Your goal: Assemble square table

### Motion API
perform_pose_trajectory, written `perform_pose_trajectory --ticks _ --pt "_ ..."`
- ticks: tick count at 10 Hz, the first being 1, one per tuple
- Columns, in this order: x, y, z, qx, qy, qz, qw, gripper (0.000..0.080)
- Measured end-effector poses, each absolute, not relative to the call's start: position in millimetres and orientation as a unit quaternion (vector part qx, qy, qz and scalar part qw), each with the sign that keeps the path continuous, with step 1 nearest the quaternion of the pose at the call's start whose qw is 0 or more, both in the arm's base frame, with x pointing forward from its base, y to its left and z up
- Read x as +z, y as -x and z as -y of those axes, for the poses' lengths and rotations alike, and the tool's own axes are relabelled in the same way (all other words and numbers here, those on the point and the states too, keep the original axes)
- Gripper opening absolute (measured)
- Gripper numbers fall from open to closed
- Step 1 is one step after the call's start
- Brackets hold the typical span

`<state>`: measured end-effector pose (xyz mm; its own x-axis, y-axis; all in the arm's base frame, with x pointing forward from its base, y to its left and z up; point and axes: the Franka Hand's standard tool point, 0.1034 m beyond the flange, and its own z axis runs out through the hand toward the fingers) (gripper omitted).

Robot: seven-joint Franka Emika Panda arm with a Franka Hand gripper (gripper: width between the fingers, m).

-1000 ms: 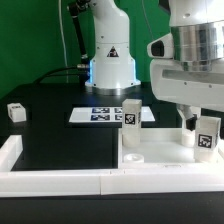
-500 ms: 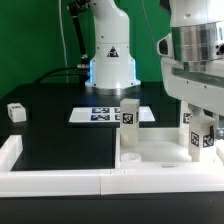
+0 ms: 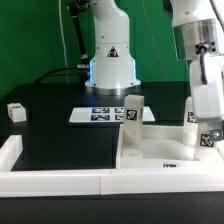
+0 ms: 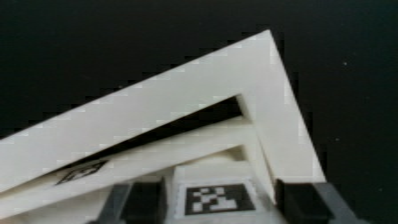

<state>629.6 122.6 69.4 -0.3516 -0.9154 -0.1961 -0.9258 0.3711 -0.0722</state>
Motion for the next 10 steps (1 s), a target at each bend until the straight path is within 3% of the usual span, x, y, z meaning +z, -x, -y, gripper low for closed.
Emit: perform_pose_trajectory --ticks 6,7,8,9,10 --pt "66.8 -628 -116 0.021 0.489 -0.866 0.104 0.0295" --pt "66.8 -628 -116 0.021 0.489 -0.866 0.104 0.0508" --pt "69.0 -629 -114 0.019 0.499 -0.860 0.107 0.0508" --pt "83.9 -627 -106 0.015 0.518 -0.847 0.119 0.0619" --pt "98.4 -621 -93 0.010 0.523 -0.843 0.127 0.0640"
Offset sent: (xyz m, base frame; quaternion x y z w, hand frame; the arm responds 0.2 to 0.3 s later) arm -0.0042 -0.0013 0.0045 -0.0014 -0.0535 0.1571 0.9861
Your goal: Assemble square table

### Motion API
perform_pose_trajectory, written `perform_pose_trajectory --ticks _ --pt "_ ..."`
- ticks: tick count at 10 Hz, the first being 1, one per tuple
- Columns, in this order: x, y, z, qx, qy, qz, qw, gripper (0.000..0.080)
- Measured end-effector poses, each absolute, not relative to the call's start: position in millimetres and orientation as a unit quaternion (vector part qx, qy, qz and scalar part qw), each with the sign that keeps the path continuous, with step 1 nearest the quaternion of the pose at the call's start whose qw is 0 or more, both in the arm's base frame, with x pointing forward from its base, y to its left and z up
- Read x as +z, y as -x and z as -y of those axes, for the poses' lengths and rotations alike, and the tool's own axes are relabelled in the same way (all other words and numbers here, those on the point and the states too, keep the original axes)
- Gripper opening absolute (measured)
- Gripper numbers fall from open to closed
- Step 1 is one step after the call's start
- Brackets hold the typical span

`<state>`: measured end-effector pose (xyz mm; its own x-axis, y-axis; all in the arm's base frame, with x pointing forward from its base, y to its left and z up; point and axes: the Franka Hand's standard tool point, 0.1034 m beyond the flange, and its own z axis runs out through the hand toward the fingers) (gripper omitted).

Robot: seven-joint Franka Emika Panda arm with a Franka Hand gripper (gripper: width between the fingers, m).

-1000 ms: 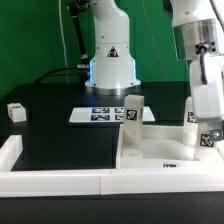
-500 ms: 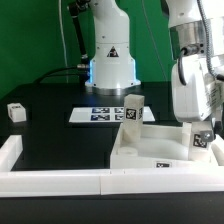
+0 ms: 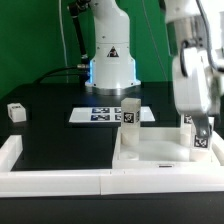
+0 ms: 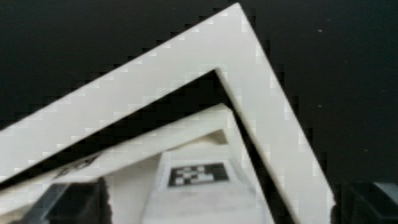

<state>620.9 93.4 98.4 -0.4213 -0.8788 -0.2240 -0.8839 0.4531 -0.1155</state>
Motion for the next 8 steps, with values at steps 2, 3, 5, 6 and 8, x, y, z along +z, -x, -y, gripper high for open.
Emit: perform_pose_trajectory --ticks 2,3,5,6,8 --pt "112.9 -620.6 -76.2 0.003 0.530 -0.838 0.134 0.0648" --pt "109.8 -619.6 -78.4 0.003 0.532 -0.837 0.132 0.0648" --pt "108.9 -619.4 -78.3 0.003 0.532 -0.837 0.131 0.0649" --pt "108.4 -619.2 -78.3 0.003 0.532 -0.837 0.130 0.0649" --pt "107.9 -619.0 -78.3 0.003 0.532 -0.837 0.130 0.0649"
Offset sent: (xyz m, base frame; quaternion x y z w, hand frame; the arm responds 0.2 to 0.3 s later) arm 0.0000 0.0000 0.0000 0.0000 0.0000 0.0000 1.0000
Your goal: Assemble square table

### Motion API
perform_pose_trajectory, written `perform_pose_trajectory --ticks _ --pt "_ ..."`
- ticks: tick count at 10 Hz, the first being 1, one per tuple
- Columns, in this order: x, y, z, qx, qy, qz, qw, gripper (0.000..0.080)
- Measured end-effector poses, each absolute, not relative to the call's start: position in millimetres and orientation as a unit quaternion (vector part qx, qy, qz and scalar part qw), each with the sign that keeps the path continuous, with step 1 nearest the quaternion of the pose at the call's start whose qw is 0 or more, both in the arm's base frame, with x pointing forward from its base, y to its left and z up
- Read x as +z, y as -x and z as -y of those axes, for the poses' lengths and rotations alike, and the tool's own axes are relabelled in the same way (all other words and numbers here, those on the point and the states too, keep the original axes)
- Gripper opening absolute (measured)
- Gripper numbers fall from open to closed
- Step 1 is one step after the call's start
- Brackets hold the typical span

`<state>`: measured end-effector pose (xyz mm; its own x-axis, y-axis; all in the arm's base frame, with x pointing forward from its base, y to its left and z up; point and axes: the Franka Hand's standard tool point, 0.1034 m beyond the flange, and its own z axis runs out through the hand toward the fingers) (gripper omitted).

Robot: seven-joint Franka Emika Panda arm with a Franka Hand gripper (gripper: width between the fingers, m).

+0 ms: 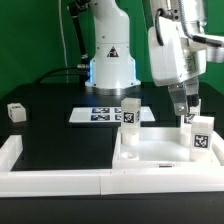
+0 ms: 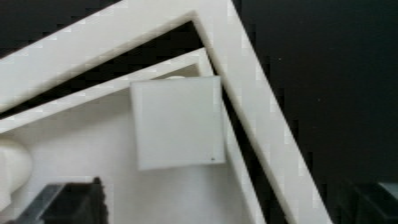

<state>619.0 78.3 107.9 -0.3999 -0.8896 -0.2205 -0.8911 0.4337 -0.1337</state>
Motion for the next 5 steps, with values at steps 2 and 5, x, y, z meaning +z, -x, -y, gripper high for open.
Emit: perform_pose_trajectory --ticks 2,5 --pt "111.6 -608 -57 -0.016 0.587 -0.798 0.137 0.0649" --pt "133.8 -582 -16 -0.037 0.674 -0.724 0.141 0.0649"
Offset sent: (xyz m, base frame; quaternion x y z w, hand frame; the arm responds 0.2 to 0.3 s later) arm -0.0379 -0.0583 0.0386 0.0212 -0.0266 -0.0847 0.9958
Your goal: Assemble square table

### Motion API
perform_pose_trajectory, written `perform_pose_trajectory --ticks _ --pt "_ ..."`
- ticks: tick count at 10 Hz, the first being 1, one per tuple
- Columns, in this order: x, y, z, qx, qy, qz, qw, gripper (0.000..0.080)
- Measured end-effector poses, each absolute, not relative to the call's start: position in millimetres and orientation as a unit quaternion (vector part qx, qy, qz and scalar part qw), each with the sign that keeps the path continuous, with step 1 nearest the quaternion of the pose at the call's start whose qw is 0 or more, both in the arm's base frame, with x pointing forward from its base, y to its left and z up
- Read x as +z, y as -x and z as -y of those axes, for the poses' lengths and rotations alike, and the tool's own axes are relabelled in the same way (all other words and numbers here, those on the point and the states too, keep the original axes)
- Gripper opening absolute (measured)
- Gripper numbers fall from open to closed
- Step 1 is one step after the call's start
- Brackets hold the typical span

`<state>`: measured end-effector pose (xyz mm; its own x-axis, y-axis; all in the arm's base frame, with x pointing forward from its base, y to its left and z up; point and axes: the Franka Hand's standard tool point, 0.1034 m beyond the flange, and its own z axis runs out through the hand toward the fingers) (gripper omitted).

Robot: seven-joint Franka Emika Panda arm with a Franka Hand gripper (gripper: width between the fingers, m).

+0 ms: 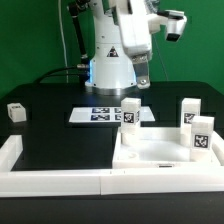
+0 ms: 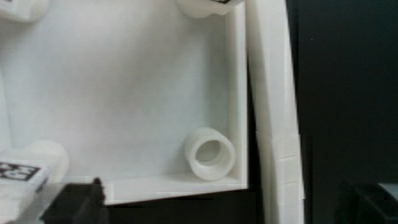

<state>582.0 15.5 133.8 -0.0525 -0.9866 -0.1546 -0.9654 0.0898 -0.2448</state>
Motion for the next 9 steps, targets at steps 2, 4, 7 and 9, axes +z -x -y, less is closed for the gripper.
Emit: perform_pose_trajectory --ticks 2,4,7,9 --pt "130.9 -582 -17 -0.044 0.713 -0.686 0.137 0.0649" --pt "130.8 -581 -17 -0.053 0.761 -0.633 0.133 0.0649" --pt "138.8 -558 8 -0.081 0.857 -0.493 0.123 0.0649" --pt "144.6 -528 41 -0.104 0.910 -0.385 0.110 0.0649"
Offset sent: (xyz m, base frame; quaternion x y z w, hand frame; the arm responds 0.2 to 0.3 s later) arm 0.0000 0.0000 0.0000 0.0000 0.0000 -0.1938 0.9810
